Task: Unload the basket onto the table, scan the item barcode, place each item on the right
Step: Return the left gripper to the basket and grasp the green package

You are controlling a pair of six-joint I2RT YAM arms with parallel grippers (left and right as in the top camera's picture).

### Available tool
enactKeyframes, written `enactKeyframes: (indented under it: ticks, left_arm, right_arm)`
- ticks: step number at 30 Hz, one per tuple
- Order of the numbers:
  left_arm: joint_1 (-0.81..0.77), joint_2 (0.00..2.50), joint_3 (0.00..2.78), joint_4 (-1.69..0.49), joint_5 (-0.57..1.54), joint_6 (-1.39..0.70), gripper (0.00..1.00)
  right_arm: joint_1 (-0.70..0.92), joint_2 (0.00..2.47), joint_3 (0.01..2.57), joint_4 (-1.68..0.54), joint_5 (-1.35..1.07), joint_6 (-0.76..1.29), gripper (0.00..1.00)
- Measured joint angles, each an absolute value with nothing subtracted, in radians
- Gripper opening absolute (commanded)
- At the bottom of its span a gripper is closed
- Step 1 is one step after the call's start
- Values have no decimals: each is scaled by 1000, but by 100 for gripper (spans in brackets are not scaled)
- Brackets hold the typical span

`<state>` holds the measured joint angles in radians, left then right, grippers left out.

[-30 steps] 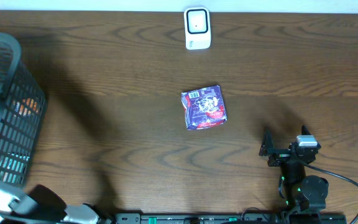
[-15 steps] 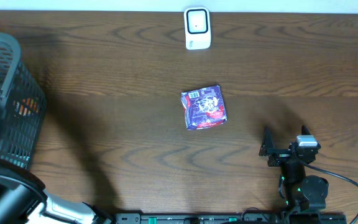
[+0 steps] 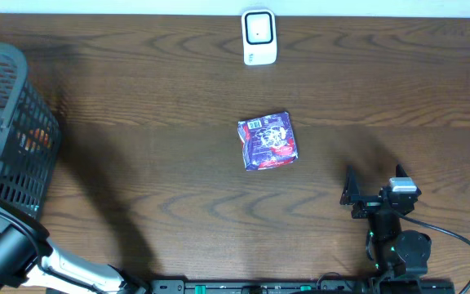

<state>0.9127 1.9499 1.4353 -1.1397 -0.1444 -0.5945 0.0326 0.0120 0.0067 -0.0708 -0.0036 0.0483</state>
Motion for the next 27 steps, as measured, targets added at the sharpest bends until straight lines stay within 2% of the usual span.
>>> enactKeyframes:
  ticks: [1, 2, 6, 7, 8, 9, 18, 23, 27]
  left_arm:
    - [913, 1955, 1425, -1126, -145, -594, 98]
    - [913, 1960, 1410, -1103, -144, -587, 91]
    - [913, 1961, 1370, -1042, -127, -537, 39]
    - [913, 1961, 1368, -1033, -118, -521, 30]
    - [912, 1960, 1365, -1028, -113, -513, 14]
    - [910, 1960, 1365, -1028, -110, -505, 8]
    - [912, 1951, 1441, -1116, -49, -481, 7]
    - [912, 1928, 1654, -1140, 172, -476, 7]
    - [910, 1823, 1822, -1123, 371, -552, 7]
  right_arm:
    - [33, 12, 7, -71, -4, 48, 99]
    - [33, 12, 7, -71, -4, 48, 99]
    - [33, 12, 7, -71, -4, 48, 99]
    - [33, 12, 7, -71, -4, 48, 99]
    - [33, 12, 7, -71, -4, 48, 99]
    - [33, 12, 7, -71, -4, 48, 99]
    - [33, 12, 7, -71, -4, 48, 99]
    - [33, 12, 7, -71, -4, 48, 99]
    - [33, 12, 7, -71, -4, 48, 99]
